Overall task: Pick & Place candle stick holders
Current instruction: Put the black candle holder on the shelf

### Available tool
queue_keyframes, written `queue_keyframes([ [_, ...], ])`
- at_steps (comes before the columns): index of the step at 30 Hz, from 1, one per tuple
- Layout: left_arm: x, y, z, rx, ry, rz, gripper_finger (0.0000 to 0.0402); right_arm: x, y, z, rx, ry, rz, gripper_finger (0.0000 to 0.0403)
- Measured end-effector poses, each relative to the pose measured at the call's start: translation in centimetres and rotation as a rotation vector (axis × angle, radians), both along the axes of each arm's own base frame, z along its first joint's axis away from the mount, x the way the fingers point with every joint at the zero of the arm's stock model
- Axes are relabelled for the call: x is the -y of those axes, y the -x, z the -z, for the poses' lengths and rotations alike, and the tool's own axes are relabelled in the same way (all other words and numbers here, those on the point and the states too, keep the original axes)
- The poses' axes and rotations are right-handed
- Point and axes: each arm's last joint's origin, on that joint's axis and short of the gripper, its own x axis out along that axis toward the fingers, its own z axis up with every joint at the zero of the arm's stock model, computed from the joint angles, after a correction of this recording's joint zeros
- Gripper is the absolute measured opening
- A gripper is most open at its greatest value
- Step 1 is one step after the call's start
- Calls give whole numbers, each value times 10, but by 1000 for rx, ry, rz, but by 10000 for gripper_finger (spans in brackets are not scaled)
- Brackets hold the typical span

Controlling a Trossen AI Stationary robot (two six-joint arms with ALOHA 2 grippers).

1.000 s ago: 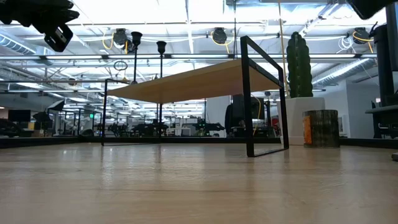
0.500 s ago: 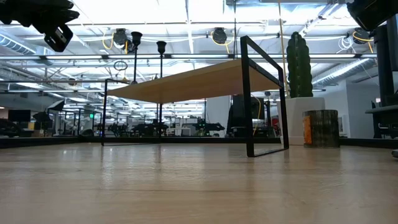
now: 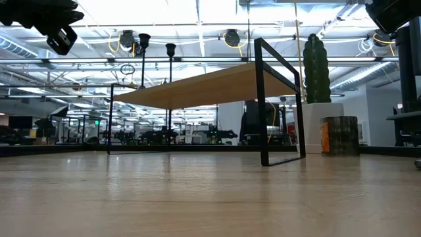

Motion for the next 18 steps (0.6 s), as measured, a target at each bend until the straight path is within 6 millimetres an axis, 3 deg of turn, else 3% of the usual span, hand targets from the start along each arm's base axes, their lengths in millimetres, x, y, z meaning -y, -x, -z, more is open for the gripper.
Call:
queue_keyframes([
  [18,0,0,0,0,-3,0,81,5,-3,0,7,3,13,72],
])
